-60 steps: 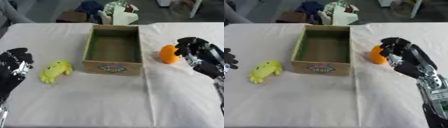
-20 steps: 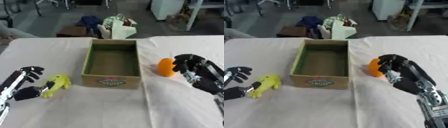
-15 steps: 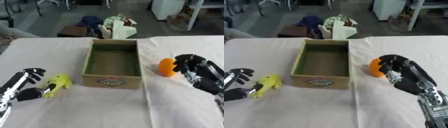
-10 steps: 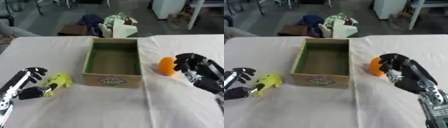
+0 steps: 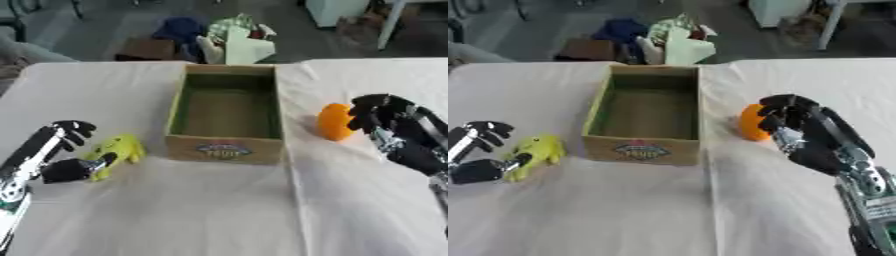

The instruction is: Pick up objects on the table and place them in the box.

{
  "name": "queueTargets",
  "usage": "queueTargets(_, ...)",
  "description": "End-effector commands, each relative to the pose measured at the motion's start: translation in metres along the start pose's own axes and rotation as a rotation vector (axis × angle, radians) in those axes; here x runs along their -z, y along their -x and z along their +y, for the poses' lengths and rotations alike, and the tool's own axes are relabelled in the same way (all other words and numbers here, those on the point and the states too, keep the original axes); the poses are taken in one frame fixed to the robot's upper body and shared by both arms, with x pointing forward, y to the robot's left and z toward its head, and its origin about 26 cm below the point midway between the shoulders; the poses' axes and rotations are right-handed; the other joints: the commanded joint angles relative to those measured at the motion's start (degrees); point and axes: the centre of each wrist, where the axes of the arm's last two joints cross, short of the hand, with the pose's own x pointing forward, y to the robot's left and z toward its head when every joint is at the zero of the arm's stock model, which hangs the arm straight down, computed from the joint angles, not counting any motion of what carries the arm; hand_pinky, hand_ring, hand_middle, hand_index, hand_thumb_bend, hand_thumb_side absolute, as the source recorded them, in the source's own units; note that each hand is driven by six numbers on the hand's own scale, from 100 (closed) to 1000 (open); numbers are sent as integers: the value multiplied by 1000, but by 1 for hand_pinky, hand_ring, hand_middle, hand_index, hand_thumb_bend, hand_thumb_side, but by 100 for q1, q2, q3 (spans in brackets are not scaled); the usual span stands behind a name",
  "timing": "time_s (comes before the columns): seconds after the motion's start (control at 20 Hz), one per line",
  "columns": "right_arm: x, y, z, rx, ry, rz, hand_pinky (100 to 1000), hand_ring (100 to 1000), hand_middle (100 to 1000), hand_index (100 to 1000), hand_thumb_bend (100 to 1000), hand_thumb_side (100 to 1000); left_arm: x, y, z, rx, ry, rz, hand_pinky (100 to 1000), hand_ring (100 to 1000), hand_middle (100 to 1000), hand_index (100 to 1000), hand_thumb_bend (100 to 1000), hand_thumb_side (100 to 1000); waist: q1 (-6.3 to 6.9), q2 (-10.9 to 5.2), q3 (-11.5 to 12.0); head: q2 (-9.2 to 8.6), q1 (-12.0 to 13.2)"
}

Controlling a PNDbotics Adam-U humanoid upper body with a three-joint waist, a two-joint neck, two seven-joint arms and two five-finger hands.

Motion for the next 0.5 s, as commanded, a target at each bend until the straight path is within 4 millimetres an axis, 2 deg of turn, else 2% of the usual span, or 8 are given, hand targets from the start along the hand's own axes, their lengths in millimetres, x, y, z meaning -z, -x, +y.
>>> queueTargets(0.05,2,-6,-4,-11,-4,-19,638,605,629,781,100,404,9,-5,5,70,-25,8,659,672,672,810,521,452,-3,-80,-9,76,-17)
queueTargets(0.5,2,-6,-3,-10,-5,-19,638,605,628,781,100,406,29,-8,-10,169,38,26,663,664,662,808,511,436,-4,-74,-51,174,17)
